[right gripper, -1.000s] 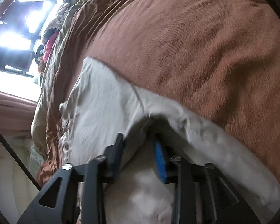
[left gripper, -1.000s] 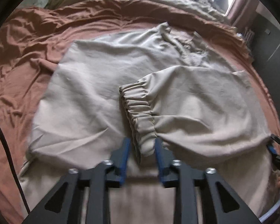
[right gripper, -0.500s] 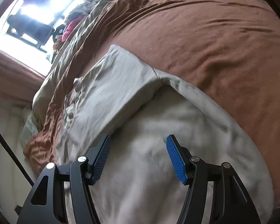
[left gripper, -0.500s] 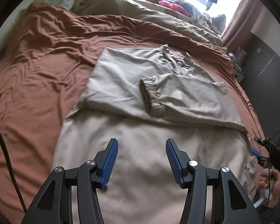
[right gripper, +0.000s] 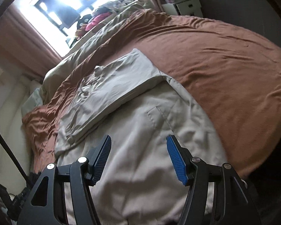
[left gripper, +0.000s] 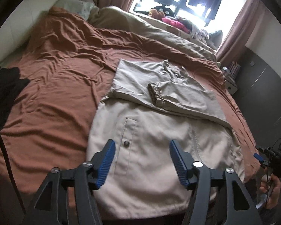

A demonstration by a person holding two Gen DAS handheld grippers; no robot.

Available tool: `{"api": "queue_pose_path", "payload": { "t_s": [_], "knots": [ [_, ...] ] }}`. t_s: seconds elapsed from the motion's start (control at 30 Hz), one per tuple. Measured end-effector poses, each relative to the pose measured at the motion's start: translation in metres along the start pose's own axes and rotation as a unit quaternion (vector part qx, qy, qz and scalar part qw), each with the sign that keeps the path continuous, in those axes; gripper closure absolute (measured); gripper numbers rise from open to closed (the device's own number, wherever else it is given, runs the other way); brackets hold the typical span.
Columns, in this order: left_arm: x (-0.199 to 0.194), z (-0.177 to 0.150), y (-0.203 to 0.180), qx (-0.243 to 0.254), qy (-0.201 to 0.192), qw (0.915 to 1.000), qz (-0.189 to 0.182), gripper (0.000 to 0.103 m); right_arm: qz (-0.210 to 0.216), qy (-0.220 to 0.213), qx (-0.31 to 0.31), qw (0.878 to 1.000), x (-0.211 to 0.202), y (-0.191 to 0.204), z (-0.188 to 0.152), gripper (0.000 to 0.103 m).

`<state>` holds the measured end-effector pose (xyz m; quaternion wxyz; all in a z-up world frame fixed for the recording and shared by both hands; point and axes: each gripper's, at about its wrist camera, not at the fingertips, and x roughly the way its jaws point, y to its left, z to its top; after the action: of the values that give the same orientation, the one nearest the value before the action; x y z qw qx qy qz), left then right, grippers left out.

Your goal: Fold large clothes

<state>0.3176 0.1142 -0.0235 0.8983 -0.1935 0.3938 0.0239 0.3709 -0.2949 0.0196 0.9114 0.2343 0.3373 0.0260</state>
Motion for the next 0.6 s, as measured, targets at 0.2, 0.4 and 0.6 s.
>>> {"api": "queue_pose_path", "payload": {
  "t_s": [0.2,0.4,0.6],
  "knots": [
    [-0.046,-0.032,0.002,0.004,-0.015,0.9999,-0.008,0.036,0.007,-0.007,-0.036,0.999,-0.046,-0.001,-0.024,0.042],
    [-0.090,-0.067,0.001,0.008,-0.042,0.9990,-0.012,0.014,0.012,-0.022,-0.075,0.997,-0.094,-0.009,-0.051,0.032],
    [-0.129,-0.099,0.010,0.004,-0.071,0.9974,-0.012,0.000,-0.009,-0.039,-0.115,0.993,-0.135,-0.014,-0.083,0.013]
  ]
}}
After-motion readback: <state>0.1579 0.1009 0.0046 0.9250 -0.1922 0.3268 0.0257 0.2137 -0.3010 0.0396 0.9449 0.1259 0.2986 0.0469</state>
